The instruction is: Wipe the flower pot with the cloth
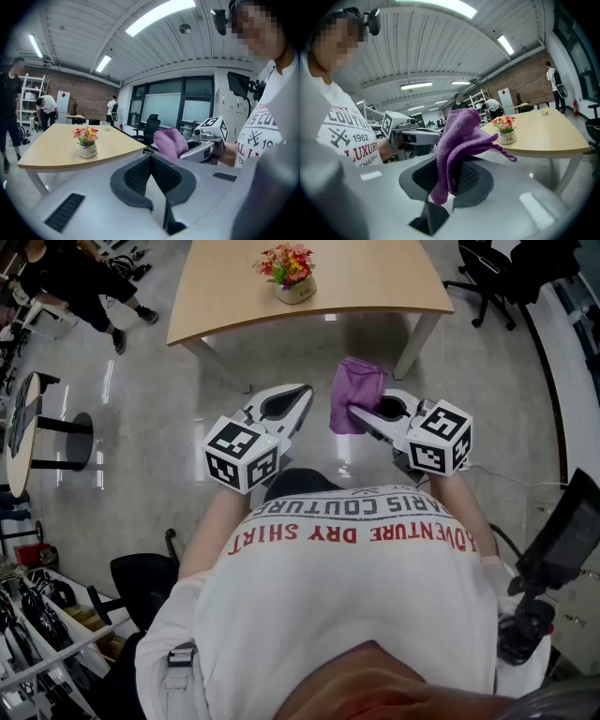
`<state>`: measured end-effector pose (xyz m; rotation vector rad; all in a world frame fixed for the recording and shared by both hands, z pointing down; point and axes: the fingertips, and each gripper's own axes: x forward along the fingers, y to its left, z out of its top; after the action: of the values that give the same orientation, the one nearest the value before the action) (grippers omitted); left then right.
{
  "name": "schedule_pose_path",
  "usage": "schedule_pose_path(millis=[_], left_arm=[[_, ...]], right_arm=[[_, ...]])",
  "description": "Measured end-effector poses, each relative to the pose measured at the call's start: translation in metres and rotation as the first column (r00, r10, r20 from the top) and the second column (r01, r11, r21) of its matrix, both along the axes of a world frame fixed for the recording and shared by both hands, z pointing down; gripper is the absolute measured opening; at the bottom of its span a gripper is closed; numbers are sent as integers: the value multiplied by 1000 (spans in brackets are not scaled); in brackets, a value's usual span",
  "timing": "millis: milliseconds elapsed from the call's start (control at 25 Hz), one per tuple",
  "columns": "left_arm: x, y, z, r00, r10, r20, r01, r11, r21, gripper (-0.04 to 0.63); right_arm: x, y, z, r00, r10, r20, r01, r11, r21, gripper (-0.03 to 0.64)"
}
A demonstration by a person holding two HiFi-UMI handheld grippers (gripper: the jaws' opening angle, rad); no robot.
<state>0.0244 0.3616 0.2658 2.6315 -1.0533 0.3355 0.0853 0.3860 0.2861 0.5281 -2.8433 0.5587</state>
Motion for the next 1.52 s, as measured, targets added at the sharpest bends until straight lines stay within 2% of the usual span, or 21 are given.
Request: schedule_pose_path(millis=[520, 720, 920, 1080, 1160, 1280, 1400, 1520], left_arm=[[4, 3, -5, 999, 36, -1, -36, 999, 31, 2], [16, 3, -7, 998, 69, 0, -69, 997, 47, 2], [22, -3, -10, 998, 55, 9, -56, 995, 81, 2], [13, -7, -19, 999, 37, -23, -34, 995, 95, 2], [2, -17, -17, 998, 12, -55, -6, 994, 106, 17], [-10, -40, 6, 996, -8, -85, 13, 998, 65, 95], [-14, -74, 25, 995, -23, -94, 26, 999, 37, 148], [-22, -119, 40, 995, -42, -86, 45, 999, 31, 233]], right_arm=[[3, 0, -6, 1000, 30, 3, -30, 999, 37, 54], [16, 0, -8, 998, 53, 24, -54, 998, 20, 54], [20, 1, -9, 997, 63, 38, -63, 998, -4, 54], [19, 2, -12, 996, 72, 44, -71, 997, -23, 54], [18, -7, -10, 996, 79, 43, -78, 997, -24, 54], [19, -26, 9, 994, 102, 50, -98, 993, -66, 54], [20, -56, 32, 991, 126, 44, -120, 985, -123, 54], [15, -101, 45, 989, 142, 36, -135, 980, -147, 54]])
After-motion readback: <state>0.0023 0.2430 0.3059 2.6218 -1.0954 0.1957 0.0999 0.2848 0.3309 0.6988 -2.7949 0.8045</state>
